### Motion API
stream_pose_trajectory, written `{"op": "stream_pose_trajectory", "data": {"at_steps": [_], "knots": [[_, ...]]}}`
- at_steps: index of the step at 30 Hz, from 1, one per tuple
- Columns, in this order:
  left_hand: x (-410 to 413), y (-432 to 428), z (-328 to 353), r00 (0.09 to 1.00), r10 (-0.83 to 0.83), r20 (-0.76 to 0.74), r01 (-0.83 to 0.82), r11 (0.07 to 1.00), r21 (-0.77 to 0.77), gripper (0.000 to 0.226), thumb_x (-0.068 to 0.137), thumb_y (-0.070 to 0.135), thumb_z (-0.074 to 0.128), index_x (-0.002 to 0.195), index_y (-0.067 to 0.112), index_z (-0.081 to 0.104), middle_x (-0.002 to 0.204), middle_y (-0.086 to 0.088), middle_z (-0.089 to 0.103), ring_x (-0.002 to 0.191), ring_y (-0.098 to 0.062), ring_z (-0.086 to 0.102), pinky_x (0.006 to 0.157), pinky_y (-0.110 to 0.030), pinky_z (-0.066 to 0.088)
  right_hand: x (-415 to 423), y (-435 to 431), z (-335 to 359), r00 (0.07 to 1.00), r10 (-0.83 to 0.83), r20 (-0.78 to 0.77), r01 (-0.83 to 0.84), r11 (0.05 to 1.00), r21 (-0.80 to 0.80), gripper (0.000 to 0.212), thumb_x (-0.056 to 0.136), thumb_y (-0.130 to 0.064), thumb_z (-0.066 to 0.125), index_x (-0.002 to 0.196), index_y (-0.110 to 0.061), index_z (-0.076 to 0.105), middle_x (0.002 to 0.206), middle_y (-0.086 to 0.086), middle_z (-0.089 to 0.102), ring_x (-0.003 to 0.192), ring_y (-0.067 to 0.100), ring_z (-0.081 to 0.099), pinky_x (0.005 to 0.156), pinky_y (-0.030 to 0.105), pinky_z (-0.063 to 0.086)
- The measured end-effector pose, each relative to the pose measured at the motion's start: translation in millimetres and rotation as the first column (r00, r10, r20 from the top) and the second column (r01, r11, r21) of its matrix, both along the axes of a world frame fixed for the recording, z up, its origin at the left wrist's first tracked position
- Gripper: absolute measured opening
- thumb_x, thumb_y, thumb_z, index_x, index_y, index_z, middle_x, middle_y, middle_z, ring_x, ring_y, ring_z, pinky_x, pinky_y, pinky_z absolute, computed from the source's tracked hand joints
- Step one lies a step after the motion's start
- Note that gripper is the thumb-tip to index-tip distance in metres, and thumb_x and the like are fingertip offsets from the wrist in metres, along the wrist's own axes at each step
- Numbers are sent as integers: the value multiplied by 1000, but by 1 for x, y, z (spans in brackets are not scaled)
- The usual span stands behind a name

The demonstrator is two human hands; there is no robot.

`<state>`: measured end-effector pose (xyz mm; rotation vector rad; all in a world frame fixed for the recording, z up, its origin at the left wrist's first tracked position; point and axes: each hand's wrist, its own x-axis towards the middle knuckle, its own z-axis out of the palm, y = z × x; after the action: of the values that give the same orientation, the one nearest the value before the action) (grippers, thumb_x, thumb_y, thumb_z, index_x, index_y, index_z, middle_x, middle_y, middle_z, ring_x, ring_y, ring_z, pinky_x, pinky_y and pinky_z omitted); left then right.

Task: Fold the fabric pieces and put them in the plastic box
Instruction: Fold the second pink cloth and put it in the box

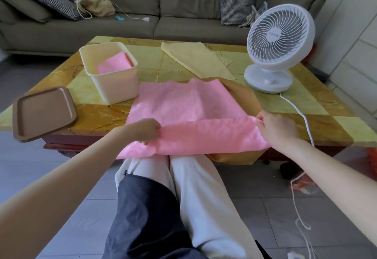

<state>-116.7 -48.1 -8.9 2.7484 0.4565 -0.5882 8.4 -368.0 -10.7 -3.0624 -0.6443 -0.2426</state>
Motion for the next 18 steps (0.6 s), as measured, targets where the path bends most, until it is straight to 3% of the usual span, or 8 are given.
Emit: {"op": "stream_pose_trajectory", "data": {"at_steps": [2, 4, 6, 8, 13, 18], "knots": [[10, 10, 11, 986, -7, 165, -8, 996, 87, 21, 92, 13, 42, 97, 8, 62, 85, -11, 66, 72, -22, 58, 71, -29, 47, 19, 9, 14, 999, 1, 38, -3, 999, 51, 24, 99, -28, 40, 108, -16, 59, 98, 13, 67, 90, 34, 62, 69, 35, 43], [22, 20, 21, 943, 29, 332, -62, 994, 92, 19, 94, 16, 44, 95, 8, 61, 76, -10, 63, 73, -24, 56, 73, -31, 47, 38, 22, 28, 992, -4, 125, -8, 995, 98, 20, 97, -21, 46, 105, -15, 63, 98, 15, 66, 97, 35, 57, 72, 37, 44], [36, 28, 29, 907, 76, 414, -125, 988, 94, 22, 96, 17, 43, 103, 8, 61, 81, -10, 60, 82, -29, 58, 74, -36, 50, 59, 39, 37, 970, -6, 243, -8, 998, 57, 19, 94, -11, 48, 102, -11, 65, 93, 14, 67, 98, 34, 54, 68, 35, 41], [51, 34, 32, 877, 115, 467, -186, 977, 108, 23, 96, 14, 40, 104, 6, 61, 91, -13, 61, 85, -31, 58, 70, -38, 49, 76, 59, 44, 961, -23, 276, 18, 1000, 23, 19, 93, -5, 48, 104, -8, 64, 94, 14, 67, 93, 35, 57, 65, 33, 38], [94, 51, 26, 813, 205, 544, -315, 942, 116, 23, 95, 7, 40, 104, 9, 60, 99, -16, 61, 91, -35, 58, 66, -35, 41, 114, 97, 45, 966, -28, 256, 1, 994, 107, 23, 93, 2, 44, 110, -3, 58, 101, 18, 64, 86, 39, 62, 60, 34, 36], [138, 66, 11, 787, 228, 574, -343, 934, 99, 24, 94, 1, 37, 105, 6, 58, 99, -18, 62, 87, -35, 58, 64, -36, 40, 149, 128, 26, 992, -62, 109, 32, 965, 261, 24, 94, 1, 44, 114, -4, 55, 107, 18, 64, 92, 38, 61, 72, 39, 44]]}}
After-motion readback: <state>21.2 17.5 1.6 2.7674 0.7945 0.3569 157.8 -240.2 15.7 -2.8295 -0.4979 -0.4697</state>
